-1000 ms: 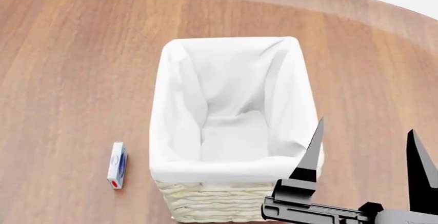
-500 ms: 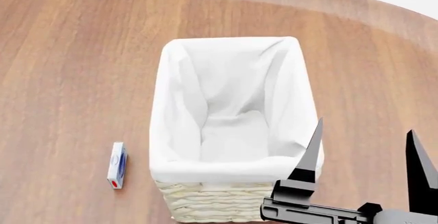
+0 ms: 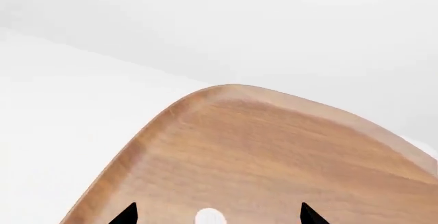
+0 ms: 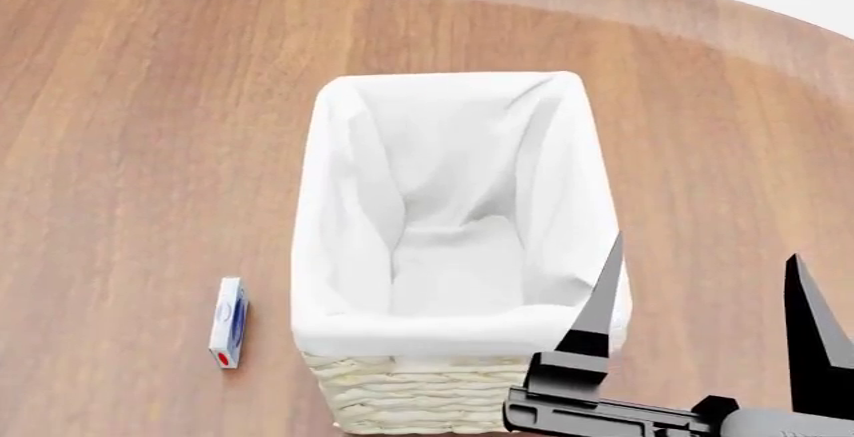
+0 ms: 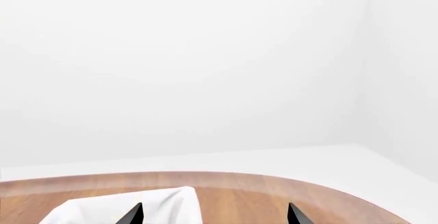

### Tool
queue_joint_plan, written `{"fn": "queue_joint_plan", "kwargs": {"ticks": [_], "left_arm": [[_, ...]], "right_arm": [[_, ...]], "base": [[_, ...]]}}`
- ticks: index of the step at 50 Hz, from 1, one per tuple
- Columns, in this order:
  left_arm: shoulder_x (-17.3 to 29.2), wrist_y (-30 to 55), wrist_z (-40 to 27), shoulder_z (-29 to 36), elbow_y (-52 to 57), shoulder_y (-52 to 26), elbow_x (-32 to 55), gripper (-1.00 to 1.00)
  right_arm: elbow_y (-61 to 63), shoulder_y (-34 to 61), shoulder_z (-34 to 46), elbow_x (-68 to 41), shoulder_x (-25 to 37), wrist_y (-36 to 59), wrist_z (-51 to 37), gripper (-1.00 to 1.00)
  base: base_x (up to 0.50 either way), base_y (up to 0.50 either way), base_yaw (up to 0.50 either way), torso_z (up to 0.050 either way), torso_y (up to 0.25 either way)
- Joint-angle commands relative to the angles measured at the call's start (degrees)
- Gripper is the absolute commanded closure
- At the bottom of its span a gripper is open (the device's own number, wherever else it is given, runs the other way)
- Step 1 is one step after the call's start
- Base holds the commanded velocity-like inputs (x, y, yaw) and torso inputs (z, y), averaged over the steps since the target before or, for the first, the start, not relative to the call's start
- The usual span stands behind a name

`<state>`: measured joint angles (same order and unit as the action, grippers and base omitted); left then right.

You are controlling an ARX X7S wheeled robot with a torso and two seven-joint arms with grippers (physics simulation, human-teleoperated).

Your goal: Pick up the ketchup, and put it in the basket.

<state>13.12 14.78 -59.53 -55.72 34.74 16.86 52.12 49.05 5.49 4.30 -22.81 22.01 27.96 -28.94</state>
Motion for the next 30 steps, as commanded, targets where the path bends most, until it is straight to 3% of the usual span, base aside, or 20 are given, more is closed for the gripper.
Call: {"fn": "queue_joint_plan", "kwargs": {"ticks": [1,11,12,15,30], "left_arm": [[-0.33,1.86,-3.88,-1.75,-1.83,0.12,1.82,-1.00],[0.29,2.47,-1.46,-0.23,-4.31,-0.10,2.49,-1.00],[1.35,2.53,2.71,1.36,-5.13,-0.22,3.73,-1.00],[1.76,2.98,3.71,2.42,-6.39,-0.82,4.25,-1.00],[2.31,3.47,5.54,4.49,-10.23,-1.88,3.60,-1.00]], "right_arm": [[0.01,0.09,0.27,-0.28,0.27,0.06,-0.21,-1.00],[0.16,0.24,0.73,-0.29,0.49,0.24,-0.51,-1.00],[0.10,0.22,0.85,-0.24,0.51,0.15,-0.46,-1.00],[-0.10,0.19,0.85,-0.32,0.53,-0.01,-0.45,-1.00],[0.11,0.17,1.16,-0.64,0.86,0.07,-0.79,-1.00]], "base": [[0.00,0.00,0.00,0.000,0.000],[0.00,0.00,0.00,0.000,0.000],[0.00,0.00,0.00,0.000,0.000],[0.00,0.00,0.00,0.000,0.000],[0.00,0.00,0.00,0.000,0.000]]}}
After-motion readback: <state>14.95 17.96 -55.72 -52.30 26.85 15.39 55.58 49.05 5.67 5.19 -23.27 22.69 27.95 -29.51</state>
